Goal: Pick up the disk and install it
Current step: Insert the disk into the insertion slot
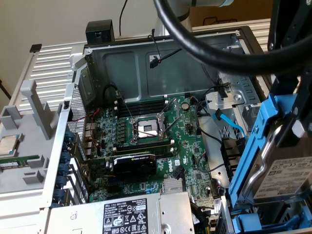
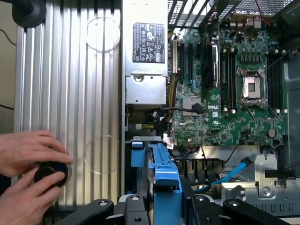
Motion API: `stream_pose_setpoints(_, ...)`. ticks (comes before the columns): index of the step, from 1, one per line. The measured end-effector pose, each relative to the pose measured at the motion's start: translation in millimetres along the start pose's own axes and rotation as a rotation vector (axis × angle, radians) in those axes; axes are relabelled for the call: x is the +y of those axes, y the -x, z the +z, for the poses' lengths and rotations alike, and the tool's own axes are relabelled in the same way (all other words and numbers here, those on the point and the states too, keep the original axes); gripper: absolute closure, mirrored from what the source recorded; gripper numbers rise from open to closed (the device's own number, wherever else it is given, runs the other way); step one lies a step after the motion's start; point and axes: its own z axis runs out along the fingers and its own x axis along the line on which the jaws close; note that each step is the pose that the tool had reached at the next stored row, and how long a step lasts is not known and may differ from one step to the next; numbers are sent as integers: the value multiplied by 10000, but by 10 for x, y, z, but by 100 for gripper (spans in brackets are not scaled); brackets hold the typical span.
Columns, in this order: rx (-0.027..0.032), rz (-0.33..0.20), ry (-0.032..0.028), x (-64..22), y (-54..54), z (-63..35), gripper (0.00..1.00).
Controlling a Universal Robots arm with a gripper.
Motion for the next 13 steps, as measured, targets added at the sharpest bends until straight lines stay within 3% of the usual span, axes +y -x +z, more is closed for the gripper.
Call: stream_pose_setpoints(13, 25, 1, -1, 2, 27, 68, 64)
